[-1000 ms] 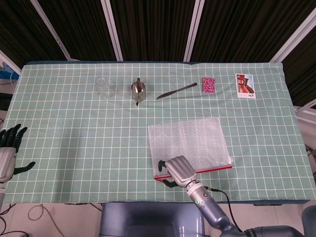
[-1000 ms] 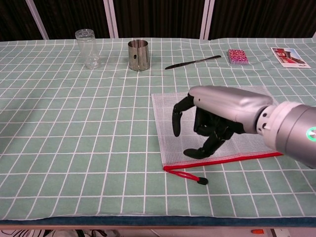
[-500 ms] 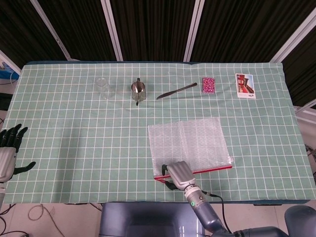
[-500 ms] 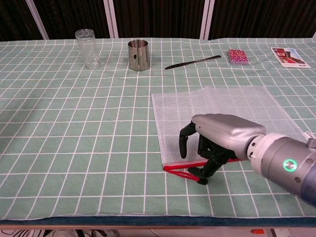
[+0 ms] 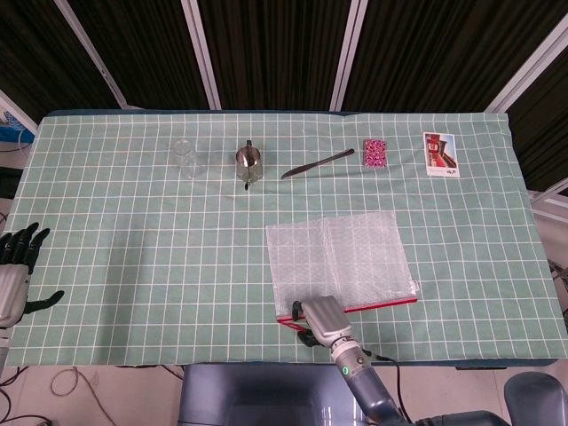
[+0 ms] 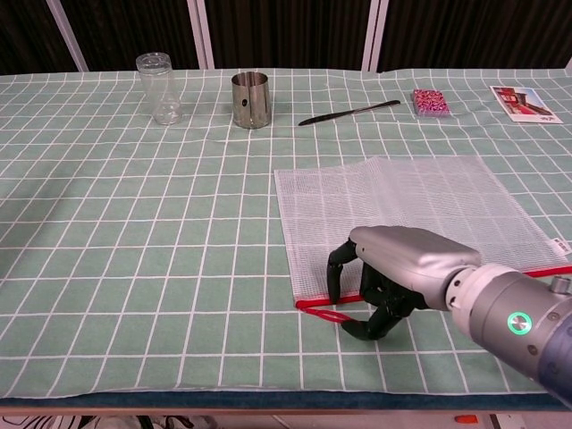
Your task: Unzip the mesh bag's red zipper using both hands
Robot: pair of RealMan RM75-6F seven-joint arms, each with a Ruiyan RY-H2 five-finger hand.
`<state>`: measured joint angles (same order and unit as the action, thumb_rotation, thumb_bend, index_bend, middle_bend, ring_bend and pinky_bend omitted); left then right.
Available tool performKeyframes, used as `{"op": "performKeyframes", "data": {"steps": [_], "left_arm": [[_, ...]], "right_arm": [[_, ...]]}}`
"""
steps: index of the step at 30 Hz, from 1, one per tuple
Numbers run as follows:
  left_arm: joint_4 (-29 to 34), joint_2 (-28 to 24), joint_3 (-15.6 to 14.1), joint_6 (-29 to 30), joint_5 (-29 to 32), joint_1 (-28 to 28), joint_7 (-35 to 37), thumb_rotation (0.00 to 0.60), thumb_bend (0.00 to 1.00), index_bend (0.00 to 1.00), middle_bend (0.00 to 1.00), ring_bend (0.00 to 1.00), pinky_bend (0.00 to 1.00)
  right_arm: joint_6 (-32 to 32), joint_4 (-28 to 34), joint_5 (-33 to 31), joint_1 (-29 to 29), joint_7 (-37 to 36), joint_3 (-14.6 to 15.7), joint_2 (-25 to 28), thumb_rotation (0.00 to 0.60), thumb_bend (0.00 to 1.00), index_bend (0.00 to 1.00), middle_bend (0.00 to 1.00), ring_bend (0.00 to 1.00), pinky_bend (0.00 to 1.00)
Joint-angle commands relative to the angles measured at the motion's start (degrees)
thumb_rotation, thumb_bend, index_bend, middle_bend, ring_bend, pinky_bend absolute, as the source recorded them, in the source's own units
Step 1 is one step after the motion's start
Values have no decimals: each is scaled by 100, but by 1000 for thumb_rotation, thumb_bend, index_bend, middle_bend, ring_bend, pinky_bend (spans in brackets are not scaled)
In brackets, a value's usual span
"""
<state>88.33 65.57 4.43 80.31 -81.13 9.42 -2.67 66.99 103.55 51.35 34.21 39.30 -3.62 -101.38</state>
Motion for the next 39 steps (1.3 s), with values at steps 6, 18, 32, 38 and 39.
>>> {"op": "performKeyframes", "data": {"steps": [6,18,32,38,39], "left_arm": [[0,-5,-2,4,-15,1,24,600,0,0,0,0,0],[-14,-6,-4,11,-34,3,70,600,0,0,0,0,0],[-5,-8,0,7,-21,4,72,600,0,0,0,0,0],[-5,-9,1,6,-21,5,78,600,0,0,0,0,0],[-7,-9,1,5,-23,6,79,600,0,0,0,0,0]], "right_arm": [[57,-42,35,-69,-82,72,-82,600,389,492,1000,1000,960],[103,-126,41,-121,-109,82,-150,600,394,507,1000,1000,960],[76,-203,-26,-134,-96,57,-189,600,451,528,1000,1000,960],[69,-223,-51,-145,-99,55,-187,600,462,540,1000,1000,960],[68,-232,-56,-147,-99,57,-186,600,463,540,1000,1000,960]]}}
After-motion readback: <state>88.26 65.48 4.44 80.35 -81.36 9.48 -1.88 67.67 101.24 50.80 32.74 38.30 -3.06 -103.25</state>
